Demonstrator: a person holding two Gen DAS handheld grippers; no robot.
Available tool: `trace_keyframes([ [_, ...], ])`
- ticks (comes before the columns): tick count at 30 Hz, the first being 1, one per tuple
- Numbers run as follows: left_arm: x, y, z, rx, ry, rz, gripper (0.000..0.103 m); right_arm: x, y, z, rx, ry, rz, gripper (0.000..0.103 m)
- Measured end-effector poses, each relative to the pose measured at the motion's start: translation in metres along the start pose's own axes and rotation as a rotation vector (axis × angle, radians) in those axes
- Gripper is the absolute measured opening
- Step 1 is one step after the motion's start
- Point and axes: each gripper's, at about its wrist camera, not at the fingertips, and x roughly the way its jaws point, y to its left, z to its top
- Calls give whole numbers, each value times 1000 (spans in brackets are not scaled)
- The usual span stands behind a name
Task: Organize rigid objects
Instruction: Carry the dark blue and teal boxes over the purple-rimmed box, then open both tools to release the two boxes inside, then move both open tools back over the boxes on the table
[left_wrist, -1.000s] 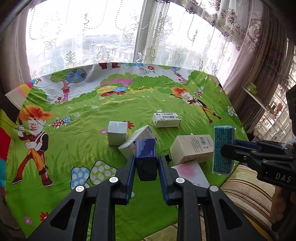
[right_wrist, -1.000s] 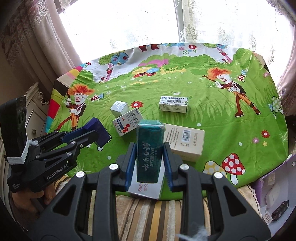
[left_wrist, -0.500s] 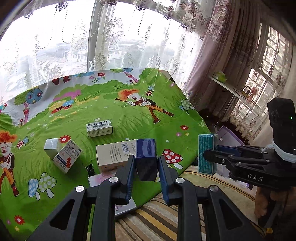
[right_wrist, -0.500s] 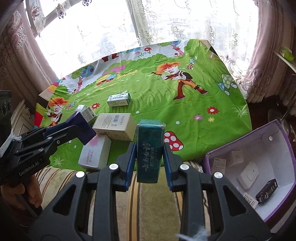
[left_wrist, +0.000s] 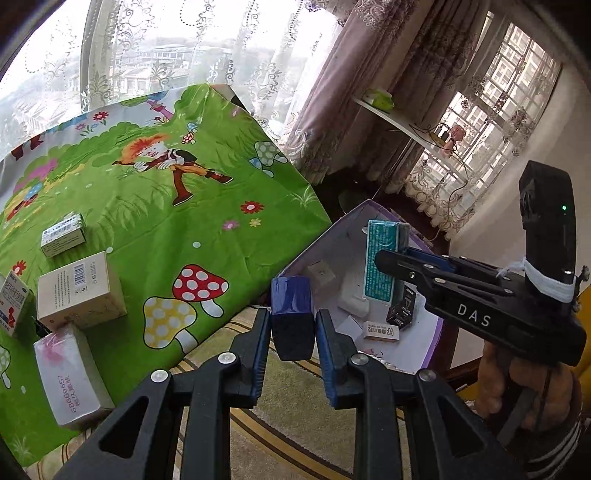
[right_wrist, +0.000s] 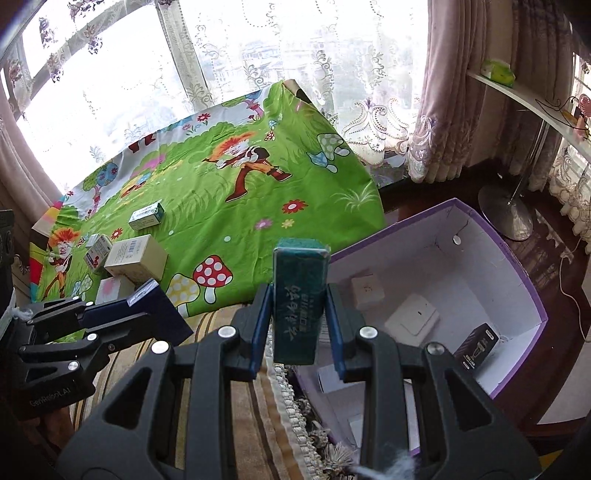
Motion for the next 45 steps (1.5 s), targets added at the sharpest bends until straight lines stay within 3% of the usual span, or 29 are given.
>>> trace_keyframes([
  [9, 29, -39, -1, -18, 49, -112, 26, -3, -53, -8, 93, 5, -71, 33],
  [16, 48, -46, 12, -26, 62, -129, 26, -10, -85, -6, 165, -37, -158, 34],
  [20, 51, -47, 16, -28, 43, -197, 29, -10, -93, -4, 193, -50, -179, 34],
  [21, 51, -47, 16, -26, 40, -213, 38, -10, -94, -3, 196, -50, -179, 36],
  [23, 48, -49, 15, -22, 27, -212, 58, -11, -95, -4, 210, -62, -169, 60],
  [24, 45, -49, 14, -20, 13, -211, 65, -13, -95, -5, 220, -79, -168, 67],
  [26, 38, -51, 13, -9, -7, -211, 66, -16, -92, -4, 231, -101, -178, 73],
  [29, 27, -53, 13, 28, -36, -177, 66, -13, -84, 0, 229, -97, -169, 73],
  [34, -1, -50, 16, 96, -145, -57, 66, -2, -58, 18, 212, -81, -111, 73],
  [38, -20, -33, 17, 57, -223, -13, 66, 14, -23, 35, 167, -46, -78, 73],
  [45, -42, 3, 18, -3, -324, 167, 66, 32, 30, 61, 130, -12, -53, 73],
])
